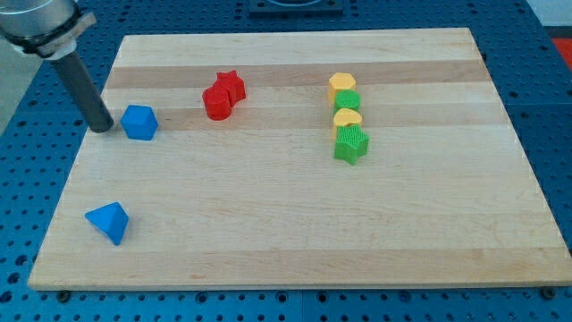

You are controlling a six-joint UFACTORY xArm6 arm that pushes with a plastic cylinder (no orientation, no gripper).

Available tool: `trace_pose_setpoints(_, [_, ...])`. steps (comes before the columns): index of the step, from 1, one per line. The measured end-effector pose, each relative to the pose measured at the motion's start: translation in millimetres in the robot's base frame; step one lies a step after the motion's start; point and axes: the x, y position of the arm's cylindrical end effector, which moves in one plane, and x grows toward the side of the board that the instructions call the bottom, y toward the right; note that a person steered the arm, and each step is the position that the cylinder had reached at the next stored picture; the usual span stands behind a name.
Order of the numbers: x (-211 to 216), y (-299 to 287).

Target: Move the blue cube closer to the red circle

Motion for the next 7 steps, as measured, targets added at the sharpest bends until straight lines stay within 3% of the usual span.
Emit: trace_pose_setpoints(7, [17.3, 88.2])
